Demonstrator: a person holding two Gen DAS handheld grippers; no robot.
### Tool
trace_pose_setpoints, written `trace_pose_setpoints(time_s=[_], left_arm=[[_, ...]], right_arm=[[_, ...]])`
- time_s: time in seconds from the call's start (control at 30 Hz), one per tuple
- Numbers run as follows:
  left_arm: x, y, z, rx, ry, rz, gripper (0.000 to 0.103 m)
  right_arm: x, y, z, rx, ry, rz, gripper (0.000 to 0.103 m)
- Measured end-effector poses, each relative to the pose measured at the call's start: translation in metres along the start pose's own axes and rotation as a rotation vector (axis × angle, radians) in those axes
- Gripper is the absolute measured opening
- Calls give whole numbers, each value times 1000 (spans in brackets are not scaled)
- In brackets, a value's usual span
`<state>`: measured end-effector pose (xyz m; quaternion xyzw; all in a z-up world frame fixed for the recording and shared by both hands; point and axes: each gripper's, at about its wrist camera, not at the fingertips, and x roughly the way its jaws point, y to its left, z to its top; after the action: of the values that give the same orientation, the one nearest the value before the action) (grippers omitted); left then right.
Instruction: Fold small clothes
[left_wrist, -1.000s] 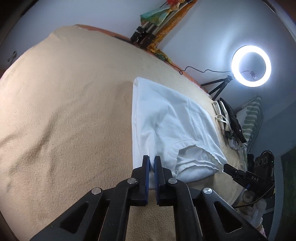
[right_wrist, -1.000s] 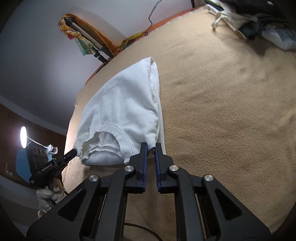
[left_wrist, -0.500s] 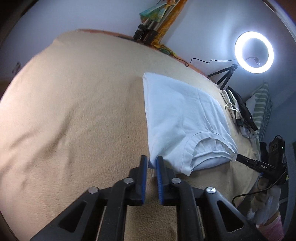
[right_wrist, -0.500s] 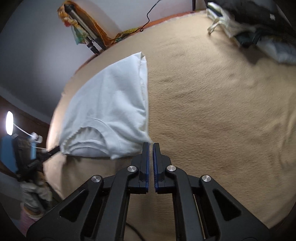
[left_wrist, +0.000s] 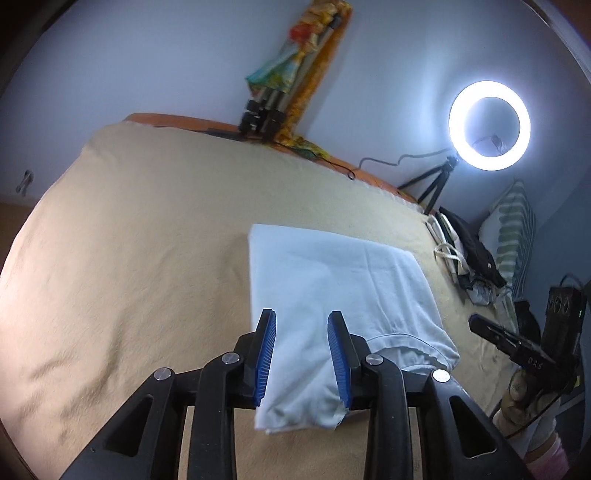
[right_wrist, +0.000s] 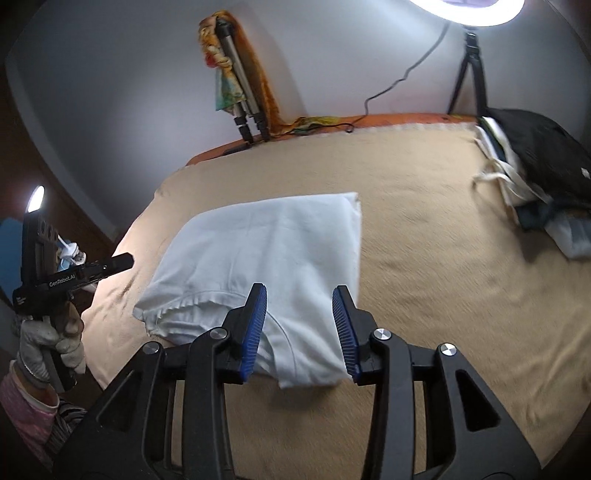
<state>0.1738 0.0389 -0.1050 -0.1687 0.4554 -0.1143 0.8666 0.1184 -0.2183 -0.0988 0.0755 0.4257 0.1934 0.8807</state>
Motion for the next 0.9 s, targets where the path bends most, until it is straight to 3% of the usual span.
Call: trace_pose_setpoints(time_s=[0.1,0.27,0.37,0.47,0.57,0.67,0.9], left_arm=[[14,-5,15,17,15,1,32],[35,37,44,-130,40,-42,53],[55,79,53,-306,84,-137,52],[73,97,56,-399,133,-241,51],[85,99,59,-435,160,-316,47],[95,93,64,-448,187,-385,45],[114,96,70,-472,220,-398,45]], right_arm=[[15,6,19,2,9,21,39],[32,24,38,36,7,131,39],[57,56,27,-3,70,192,39],[80,89,8,-59,116,236,39],[101,117,-9,-113,167,291,39],[118,139,-25,-214,210,249,39],[121,136,-34,-188,213,265,39]])
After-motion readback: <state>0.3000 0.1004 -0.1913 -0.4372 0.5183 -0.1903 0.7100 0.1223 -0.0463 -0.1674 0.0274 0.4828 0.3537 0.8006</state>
